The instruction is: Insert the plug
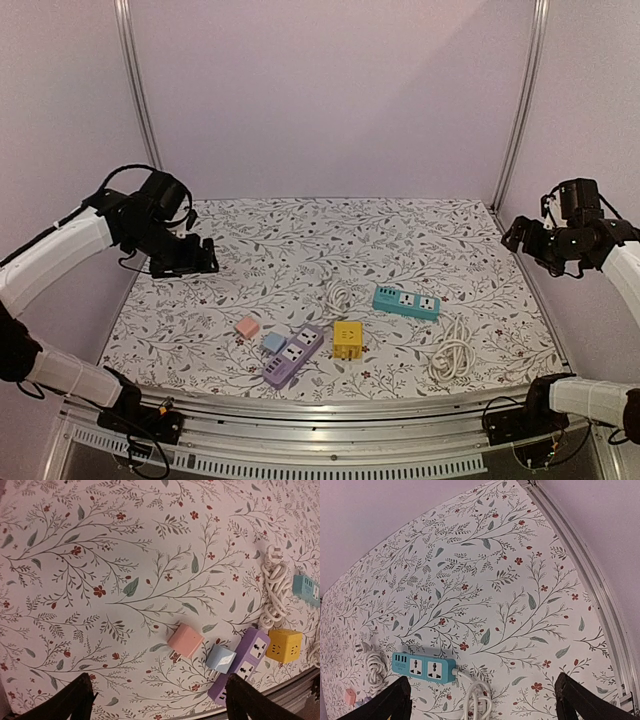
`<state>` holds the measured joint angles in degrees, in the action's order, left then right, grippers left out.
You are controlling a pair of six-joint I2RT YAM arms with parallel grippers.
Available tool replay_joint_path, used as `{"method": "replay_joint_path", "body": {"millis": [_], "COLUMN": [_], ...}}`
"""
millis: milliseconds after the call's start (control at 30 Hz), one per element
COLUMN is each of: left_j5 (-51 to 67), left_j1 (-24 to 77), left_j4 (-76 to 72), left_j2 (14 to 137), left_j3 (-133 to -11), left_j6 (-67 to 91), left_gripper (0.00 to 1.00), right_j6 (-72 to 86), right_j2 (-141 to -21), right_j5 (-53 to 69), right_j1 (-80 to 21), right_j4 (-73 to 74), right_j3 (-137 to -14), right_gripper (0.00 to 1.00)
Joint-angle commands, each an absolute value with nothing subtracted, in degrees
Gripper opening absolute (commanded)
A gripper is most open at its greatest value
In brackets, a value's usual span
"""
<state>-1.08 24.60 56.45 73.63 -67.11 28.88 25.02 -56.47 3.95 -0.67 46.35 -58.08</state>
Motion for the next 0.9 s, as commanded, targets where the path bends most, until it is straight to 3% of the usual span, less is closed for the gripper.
{"method": "replay_joint_path", "body": {"millis": [0, 533, 867], "left_j5": [1.92, 8.28, 8.01], "left_j1": [27.94, 31.71, 34.56], "left_j4": [57.75, 54.77, 53.53], "left_j2": [75.12, 86.48, 93.47], "left_j3": [-67.07, -62.67, -62.75], "left_j6": [26.99, 14.21, 10.07], "left_gripper": [0.91, 0.93, 0.84], "right_j6": [23.63, 23.68, 25.22], "right_j2": [-55.52, -52.78, -51.5], "right_j5": [5.99, 8.75, 9.59], "right_j1": [-0.47, -0.47, -0.45], "right_j4": [47.92, 49.75, 50.21], "right_j3": [-56.56, -53.44, -52.21], "right_gripper": [0.99, 0.99, 0.99]}}
